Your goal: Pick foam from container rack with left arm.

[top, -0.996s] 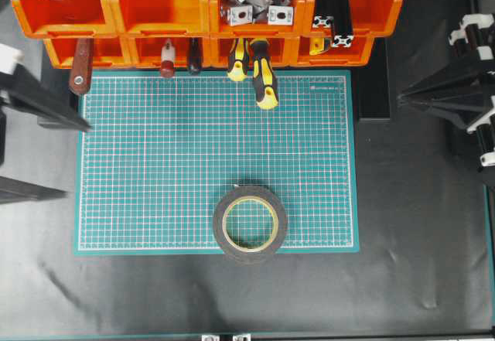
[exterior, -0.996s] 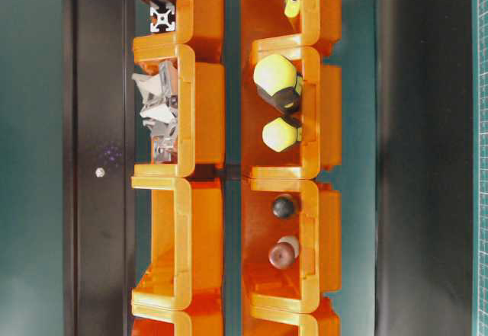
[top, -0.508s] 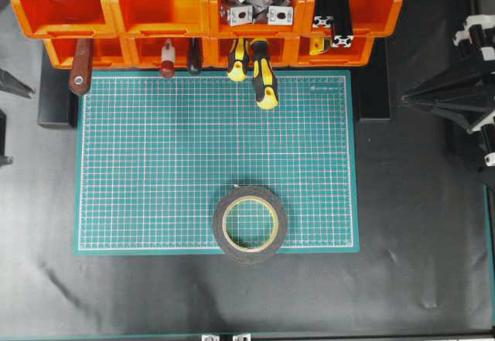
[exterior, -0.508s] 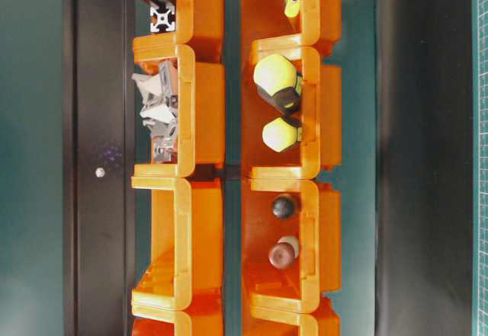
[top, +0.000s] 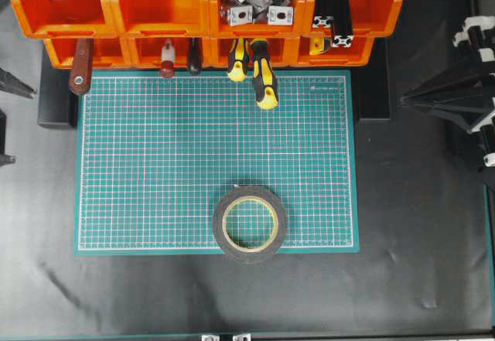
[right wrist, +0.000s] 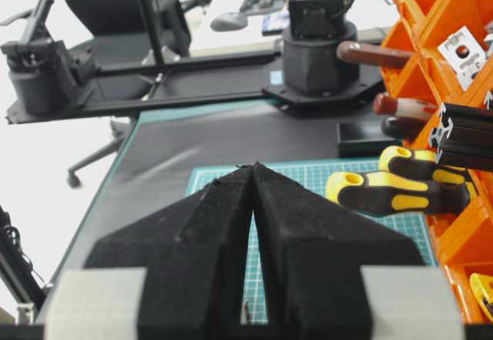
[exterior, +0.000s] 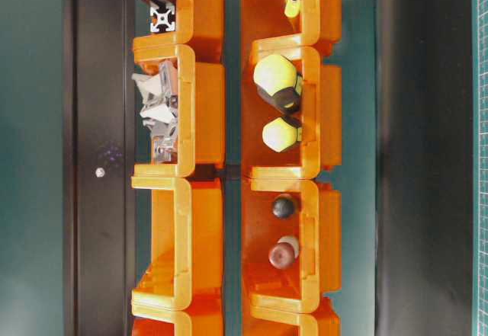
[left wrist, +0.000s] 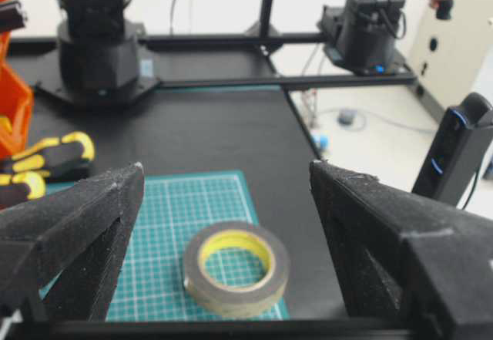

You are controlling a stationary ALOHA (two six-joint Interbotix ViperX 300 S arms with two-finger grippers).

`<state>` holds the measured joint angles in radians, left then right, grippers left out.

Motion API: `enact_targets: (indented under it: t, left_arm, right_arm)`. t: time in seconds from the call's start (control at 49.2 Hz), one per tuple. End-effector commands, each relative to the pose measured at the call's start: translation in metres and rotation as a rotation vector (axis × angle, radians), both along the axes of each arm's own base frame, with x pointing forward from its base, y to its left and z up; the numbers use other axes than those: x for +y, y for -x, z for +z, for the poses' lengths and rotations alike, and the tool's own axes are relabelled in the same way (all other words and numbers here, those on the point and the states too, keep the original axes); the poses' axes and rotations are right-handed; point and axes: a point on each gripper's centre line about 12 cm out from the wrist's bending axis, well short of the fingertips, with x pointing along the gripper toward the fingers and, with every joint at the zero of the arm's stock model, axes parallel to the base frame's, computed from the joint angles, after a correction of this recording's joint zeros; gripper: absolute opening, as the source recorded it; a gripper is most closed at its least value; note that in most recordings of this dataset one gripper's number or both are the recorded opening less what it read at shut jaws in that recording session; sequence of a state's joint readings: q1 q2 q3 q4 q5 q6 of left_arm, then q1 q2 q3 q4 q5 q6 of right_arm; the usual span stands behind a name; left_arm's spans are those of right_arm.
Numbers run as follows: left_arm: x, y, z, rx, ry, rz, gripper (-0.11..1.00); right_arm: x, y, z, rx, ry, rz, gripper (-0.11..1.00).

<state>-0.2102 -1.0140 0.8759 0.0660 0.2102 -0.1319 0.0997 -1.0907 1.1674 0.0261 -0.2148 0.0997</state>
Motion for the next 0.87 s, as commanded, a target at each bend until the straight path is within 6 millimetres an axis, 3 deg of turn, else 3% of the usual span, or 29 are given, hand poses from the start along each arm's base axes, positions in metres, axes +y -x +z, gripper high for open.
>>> enact_targets:
  t: [0.0,0.853]
  left_arm:
    - [0.0004,-0.001,0.0036,-0.014,0.0,0.003,0.84]
    - [0.0006,-0.0004,-0.002,0.003,0.007,0.004,0.84]
  right_arm:
    - [0.0002,-0.0017,0.0104,-0.021,-0.005,0.0,-0.01]
    - [0.0001,-0.0017,0.0101,-0.026,-0.006,0.0,-0.01]
